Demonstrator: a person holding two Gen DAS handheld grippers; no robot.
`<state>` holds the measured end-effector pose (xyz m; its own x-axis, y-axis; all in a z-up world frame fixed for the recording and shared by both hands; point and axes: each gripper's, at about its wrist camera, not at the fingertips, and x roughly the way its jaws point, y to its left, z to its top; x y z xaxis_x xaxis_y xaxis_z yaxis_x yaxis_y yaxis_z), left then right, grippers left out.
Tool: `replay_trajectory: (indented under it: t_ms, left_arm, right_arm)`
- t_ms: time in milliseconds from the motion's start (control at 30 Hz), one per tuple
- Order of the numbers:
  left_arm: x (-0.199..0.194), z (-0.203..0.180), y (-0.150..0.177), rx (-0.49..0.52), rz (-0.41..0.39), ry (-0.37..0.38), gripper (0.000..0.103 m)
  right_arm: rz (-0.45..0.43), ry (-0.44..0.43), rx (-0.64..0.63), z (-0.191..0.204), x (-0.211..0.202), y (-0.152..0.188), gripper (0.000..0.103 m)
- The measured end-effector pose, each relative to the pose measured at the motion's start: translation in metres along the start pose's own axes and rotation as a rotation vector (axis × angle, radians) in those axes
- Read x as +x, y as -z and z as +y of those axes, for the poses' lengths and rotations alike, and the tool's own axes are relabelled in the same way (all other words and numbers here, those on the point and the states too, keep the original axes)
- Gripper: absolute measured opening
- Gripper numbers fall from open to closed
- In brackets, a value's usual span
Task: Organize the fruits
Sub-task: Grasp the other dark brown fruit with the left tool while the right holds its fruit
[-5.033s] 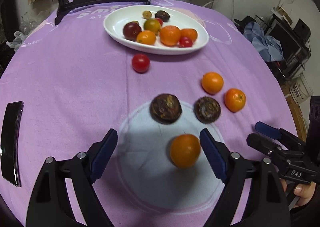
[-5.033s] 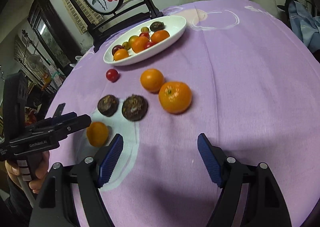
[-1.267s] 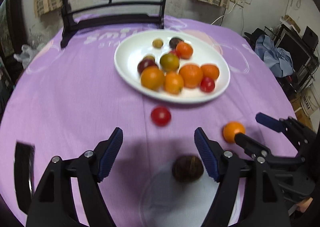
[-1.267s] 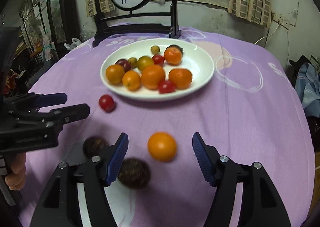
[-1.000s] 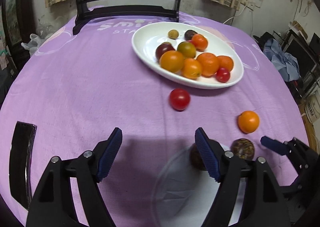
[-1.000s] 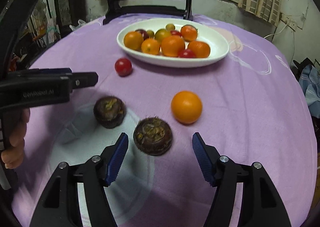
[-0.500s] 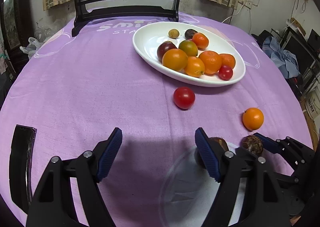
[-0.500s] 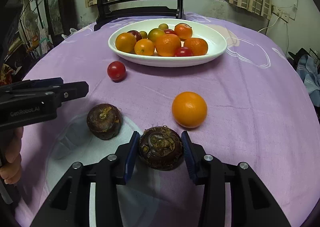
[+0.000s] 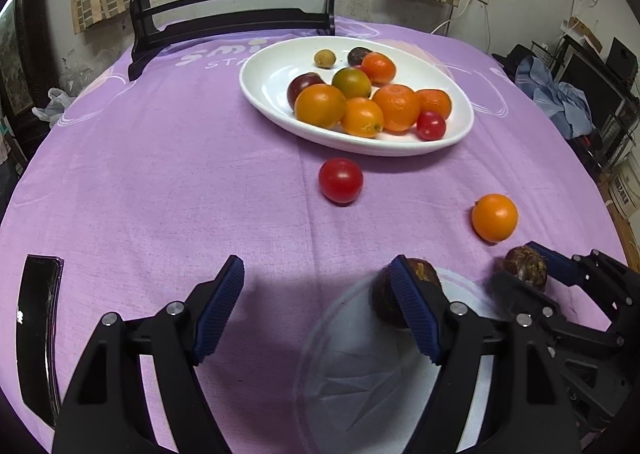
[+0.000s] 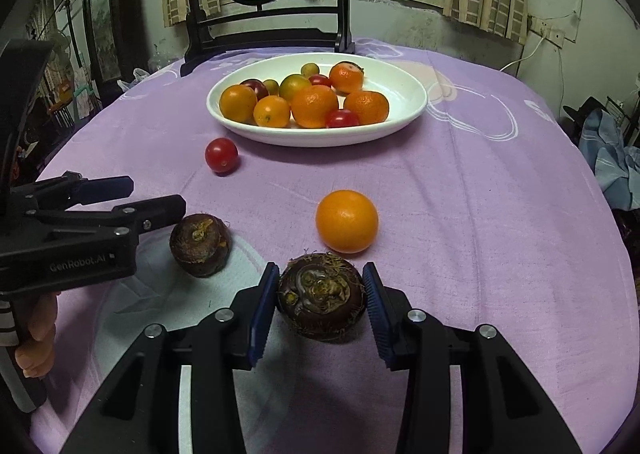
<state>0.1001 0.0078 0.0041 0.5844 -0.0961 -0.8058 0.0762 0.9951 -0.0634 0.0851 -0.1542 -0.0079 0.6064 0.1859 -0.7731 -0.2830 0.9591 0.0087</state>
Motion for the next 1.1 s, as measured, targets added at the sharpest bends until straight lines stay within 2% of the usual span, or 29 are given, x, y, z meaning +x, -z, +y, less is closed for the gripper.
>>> replay_trajectory:
  t_ms: [267,400,533,833,867,933,1000,1100]
  left_arm:
    - [-0.004,-0.012,0.002,0.03,-0.027,0.037,0.077]
    - [0.003,-0.021,0.006,0.063,-0.007,0.032,0.077]
    - [0.005,-0.029,0.01,0.096,-0.018,0.025,0.077]
    - [0.02,-0.029,0.01,0.046,0.036,0.086,0.076]
    - [0.022,-0.031,0.01,0.056,0.037,0.074,0.075]
    - [0.023,-0.041,0.012,0.116,0.028,0.046,0.066]
    - [0.021,-0.052,0.016,0.174,0.015,0.026,0.045]
    - [0.018,-0.058,0.019,0.201,0.01,0.019,0.043]
  right_arm:
    - [0.036,-0.02,0.01,-0.005,0.004,0.002,0.044]
    - [0.036,-0.03,0.026,-0.008,0.002,0.001,0.044]
    - [0.039,-0.022,0.041,-0.012,0.002,0.001,0.044]
    - [0.058,-0.015,0.05,-0.016,0.006,0.002,0.044]
    - [0.059,-0.018,0.049,-0.016,0.006,0.002,0.044]
    - [0.065,-0.018,0.04,-0.014,0.007,0.003,0.044]
    - [0.07,-0.015,0.038,-0.014,0.008,0.003,0.044]
    - [0.075,-0.018,0.042,-0.016,0.009,0.004,0.044]
